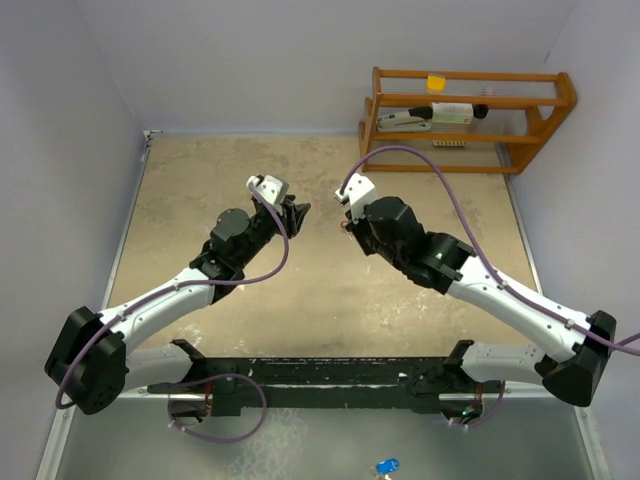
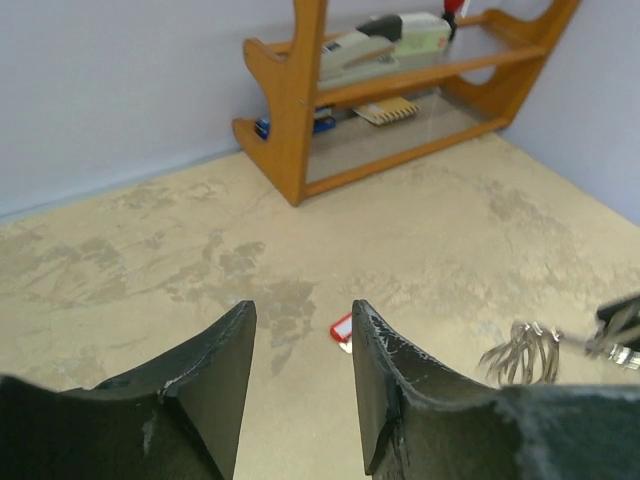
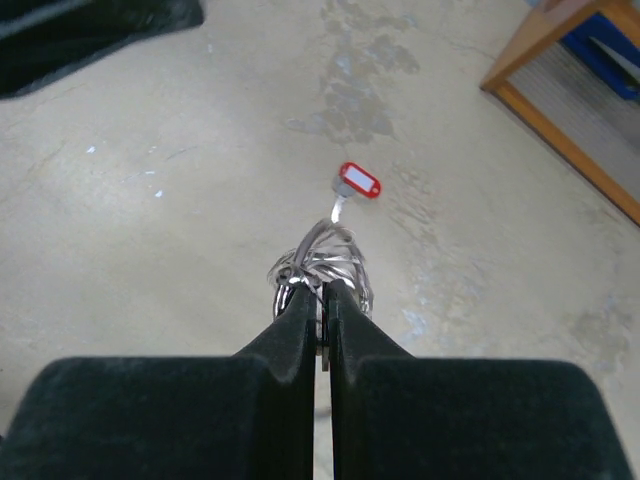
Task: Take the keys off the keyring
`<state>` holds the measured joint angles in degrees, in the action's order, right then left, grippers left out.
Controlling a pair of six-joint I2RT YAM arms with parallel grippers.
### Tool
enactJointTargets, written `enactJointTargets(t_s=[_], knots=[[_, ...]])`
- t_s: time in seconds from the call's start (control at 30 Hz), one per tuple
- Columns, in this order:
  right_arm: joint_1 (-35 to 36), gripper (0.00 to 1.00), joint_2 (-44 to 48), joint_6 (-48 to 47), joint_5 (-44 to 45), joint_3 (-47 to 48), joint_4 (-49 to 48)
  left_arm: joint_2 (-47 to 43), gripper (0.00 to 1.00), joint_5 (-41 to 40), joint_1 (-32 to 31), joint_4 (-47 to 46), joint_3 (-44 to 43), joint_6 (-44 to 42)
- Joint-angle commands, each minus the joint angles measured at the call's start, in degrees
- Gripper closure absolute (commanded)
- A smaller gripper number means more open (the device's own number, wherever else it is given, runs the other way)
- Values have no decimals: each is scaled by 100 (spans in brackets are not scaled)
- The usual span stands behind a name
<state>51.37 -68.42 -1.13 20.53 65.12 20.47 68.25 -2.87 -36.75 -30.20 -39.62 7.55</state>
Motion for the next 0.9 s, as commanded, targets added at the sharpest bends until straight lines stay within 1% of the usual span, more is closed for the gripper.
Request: enactJointTargets(t_s=[0.0, 0.13, 0.2, 0.3, 0.43, 0.6, 0.73, 0.87], knots=[[30, 100, 369, -21, 571, 406, 281, -268, 56, 779, 28, 173, 243, -464], [32, 100, 374, -81, 543, 546, 315, -393, 50, 850, 28, 95, 335, -523], [37, 100, 321, -81, 525, 616, 409, -406, 46, 1134, 28, -104, 357, -575], [49, 100, 274, -82, 509, 669, 467, -372, 43, 1627, 28, -449, 337, -593], [74, 100, 90, -38, 516, 926, 818, -281, 40, 2189, 28, -1070, 315, -440], [264, 100, -322, -51, 658, 1626, 1541, -172, 38, 2739, 28, -1877, 377, -160], [542, 100, -391, -198, 942, 1701, 1528, -62, 36, 3048, 24, -2562, 501, 86], [647, 100, -382, -336, 1042, 1692, 1346, 33, 35, 3429, 19, -2776, 518, 159]])
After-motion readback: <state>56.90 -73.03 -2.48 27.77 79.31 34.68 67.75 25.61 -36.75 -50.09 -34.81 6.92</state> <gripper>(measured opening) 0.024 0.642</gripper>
